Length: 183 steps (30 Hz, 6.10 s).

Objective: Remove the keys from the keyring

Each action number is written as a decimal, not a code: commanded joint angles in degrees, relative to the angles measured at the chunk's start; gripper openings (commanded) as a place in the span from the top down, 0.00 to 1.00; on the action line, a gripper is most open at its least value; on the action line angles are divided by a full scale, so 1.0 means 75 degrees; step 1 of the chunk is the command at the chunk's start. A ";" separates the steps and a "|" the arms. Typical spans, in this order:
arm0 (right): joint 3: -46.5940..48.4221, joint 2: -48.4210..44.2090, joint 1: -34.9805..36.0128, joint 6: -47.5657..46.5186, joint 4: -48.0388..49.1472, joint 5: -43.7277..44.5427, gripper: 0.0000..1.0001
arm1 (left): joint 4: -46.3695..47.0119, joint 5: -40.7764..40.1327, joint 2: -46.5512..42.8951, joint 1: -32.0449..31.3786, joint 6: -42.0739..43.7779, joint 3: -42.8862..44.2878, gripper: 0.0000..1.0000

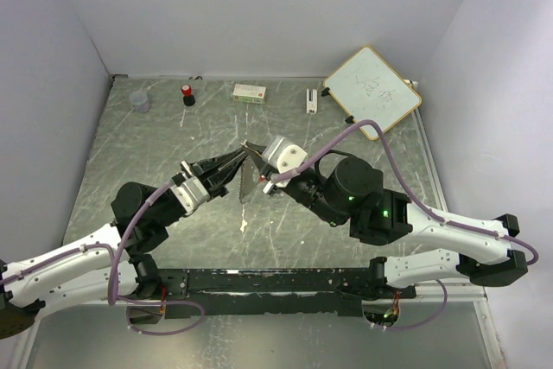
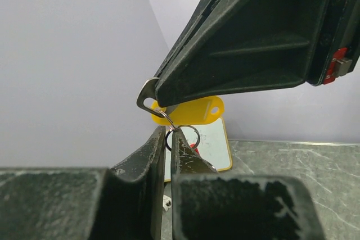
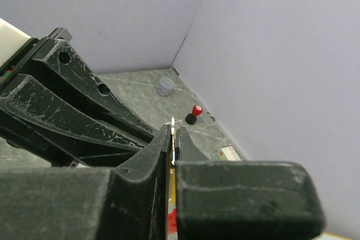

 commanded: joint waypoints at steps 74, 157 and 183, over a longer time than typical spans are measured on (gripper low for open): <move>-0.1005 -0.0108 0.0025 0.1071 0.0219 -0.0421 0.93 | 0.2322 0.0679 -0.1199 0.0030 -0.0390 -0.0987 0.93; -0.1213 -0.0550 0.0031 0.1009 0.1286 -0.1943 0.96 | 0.6018 0.1486 0.0124 0.0030 -0.2223 -0.1890 0.93; -0.1171 -0.0558 0.0036 0.0836 0.1477 -0.2281 0.92 | 0.6369 0.1530 0.0542 0.0030 -0.2343 -0.1902 0.93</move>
